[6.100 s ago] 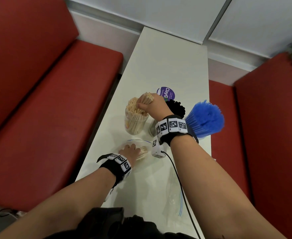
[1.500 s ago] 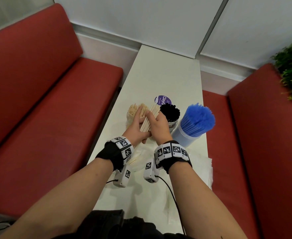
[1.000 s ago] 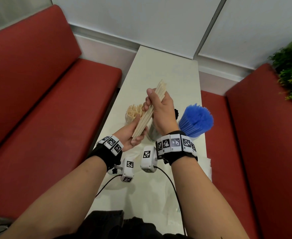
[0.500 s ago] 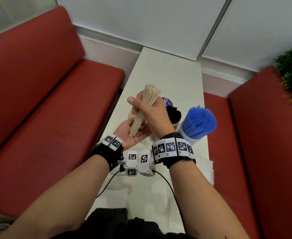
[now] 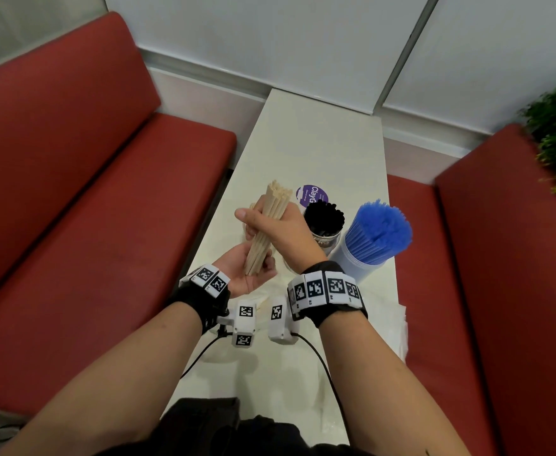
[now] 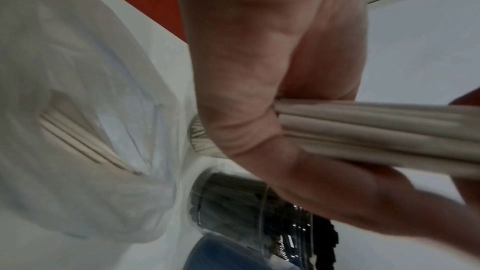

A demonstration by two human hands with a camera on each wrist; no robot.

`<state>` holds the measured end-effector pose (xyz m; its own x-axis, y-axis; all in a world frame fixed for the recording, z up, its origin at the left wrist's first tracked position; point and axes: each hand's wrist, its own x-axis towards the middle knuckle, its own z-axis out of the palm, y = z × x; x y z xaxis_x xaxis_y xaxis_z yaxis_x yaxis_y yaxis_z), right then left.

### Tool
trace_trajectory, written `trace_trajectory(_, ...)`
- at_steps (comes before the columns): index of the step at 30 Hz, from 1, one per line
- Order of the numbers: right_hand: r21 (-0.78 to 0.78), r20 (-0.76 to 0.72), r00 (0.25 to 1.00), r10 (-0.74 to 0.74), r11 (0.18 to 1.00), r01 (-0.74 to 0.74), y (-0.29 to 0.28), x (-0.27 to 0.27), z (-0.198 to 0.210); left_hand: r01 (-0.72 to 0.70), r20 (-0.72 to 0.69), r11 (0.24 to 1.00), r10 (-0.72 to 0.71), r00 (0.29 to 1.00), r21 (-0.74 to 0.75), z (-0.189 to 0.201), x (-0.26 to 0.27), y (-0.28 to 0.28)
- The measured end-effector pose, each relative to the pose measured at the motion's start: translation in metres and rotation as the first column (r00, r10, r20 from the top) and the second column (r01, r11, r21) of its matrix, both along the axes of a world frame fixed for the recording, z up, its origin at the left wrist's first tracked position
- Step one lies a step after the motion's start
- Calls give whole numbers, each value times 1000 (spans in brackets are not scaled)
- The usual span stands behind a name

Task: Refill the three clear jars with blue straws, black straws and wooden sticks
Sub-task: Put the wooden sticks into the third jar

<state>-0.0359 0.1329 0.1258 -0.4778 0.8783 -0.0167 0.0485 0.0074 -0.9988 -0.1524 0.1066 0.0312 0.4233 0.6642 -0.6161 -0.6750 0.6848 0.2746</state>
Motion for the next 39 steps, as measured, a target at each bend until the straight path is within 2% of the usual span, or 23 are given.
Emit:
trace_trajectory(4,-78,151,985,87,994,-76,0,12,-13,84,-143,995,-91,986,-58,-15,-5,-5)
trace_trajectory(6,-131,243,958,154,983,-125,1,18,-18,58,-146,993,-73,987,-104,-28,-8,-11)
trace_trajectory(9,-161,391,889,239,968,-190,0,20,-21,62,-153,994,-75,985,-88,-43,-10,-20)
trace_trajectory(11,-194,409,878,247,964,-180,2,19,-17,59,-161,996,-69,985,-63,-44,-7,-20)
trace_trajectory(15,-86,414,897,152,988,-128,18,19,10,-47,-207,998,39,978,-34,-29,-2,-5)
trace_trajectory(17,5,366,929,43,999,-48,31,21,27,-88,-291,996,82,953,-9,-22,-1,2)
trace_trajectory(19,111,313,945,-91,992,58,44,26,41,-29,-414,999,37,910,25,-20,0,5)
trace_trajectory(22,256,305,914,-269,947,193,62,31,50,198,-585,980,-155,796,10,-26,5,4)
trace_trajectory(25,293,356,874,-330,928,231,71,29,43,400,-708,912,-345,616,-96,-39,13,0)
trace_trajectory(28,296,402,856,-325,931,215,72,23,31,502,-804,845,-424,417,-185,-48,20,-2)
trace_trajectory(32,301,437,834,-337,928,218,72,17,20,633,-881,703,-468,69,-324,-47,23,-1)
trace_trajectory(34,274,421,833,-360,925,262,73,15,14,668,-888,642,-455,-63,-376,-47,23,-1)
trace_trajectory(36,197,360,848,-389,920,338,72,15,9,680,-890,620,-443,-109,-392,-49,23,-3)
trace_trajectory(39,61,251,860,-445,894,445,73,15,4,680,-886,629,-460,-63,-375,-54,21,-4)
